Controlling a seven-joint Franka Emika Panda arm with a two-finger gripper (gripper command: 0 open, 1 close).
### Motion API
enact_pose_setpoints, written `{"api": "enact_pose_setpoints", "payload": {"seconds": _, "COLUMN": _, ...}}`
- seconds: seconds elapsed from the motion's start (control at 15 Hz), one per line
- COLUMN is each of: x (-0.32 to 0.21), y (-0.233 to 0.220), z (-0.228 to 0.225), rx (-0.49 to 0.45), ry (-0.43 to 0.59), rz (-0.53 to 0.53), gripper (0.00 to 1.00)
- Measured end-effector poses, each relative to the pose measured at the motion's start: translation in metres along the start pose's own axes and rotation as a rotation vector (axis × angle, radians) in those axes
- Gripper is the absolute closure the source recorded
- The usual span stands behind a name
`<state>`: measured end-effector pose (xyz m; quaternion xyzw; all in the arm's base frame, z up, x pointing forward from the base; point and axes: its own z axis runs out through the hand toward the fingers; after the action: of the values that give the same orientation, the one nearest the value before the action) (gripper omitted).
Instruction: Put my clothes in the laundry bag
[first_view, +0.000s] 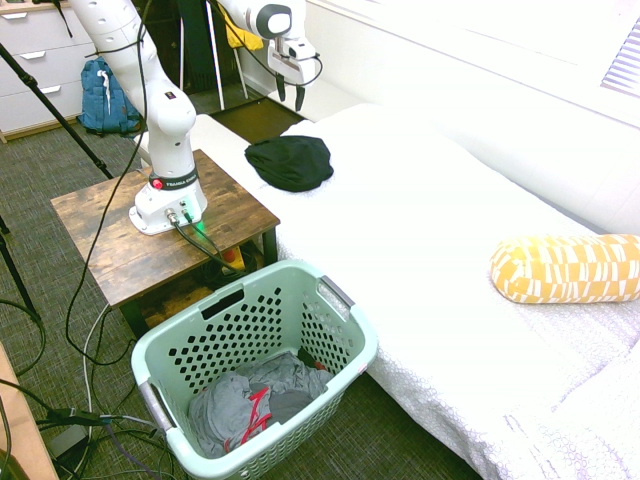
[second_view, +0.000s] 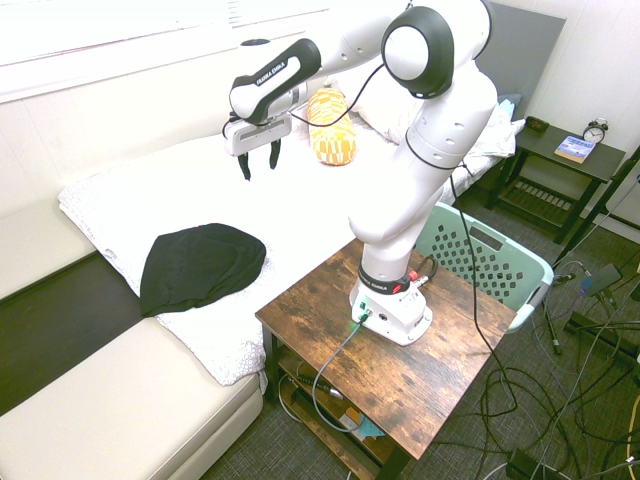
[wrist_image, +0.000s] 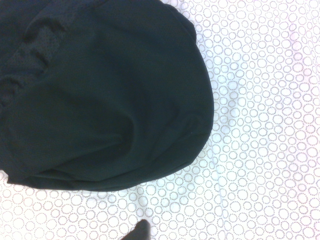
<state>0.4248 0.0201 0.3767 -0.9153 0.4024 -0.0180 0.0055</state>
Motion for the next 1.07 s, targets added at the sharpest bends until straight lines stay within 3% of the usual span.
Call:
{"api": "enact_pose_setpoints", "payload": {"seconds": 0.27, "x": 0.001, "y": -0.017, "z": 0.006, "rx": 0.007, "ry": 0.010, "rz": -0.026, "gripper": 0.00}}
{"api": "enact_pose_setpoints", "payload": {"seconds": 0.53, "x": 0.004, "y": -0.099, "z": 0.047, "rx": -0.010, "ry": -0.019, "rz": -0.136, "gripper": 0.00}}
{"api": "enact_pose_setpoints", "payload": {"seconds": 0.8, "x": -0.041, "y": -0.194, "z": 0.126, "rx": -0.057, "ry": -0.151, "rz": -0.290, "gripper": 0.00}}
{"api": "enact_pose_setpoints", "payload": {"seconds": 1.07, "x": -0.069, "y": -0.231, "z": 0.246, "rx": -0.184, "ry": -0.159, "rz": -0.355, "gripper": 0.00}}
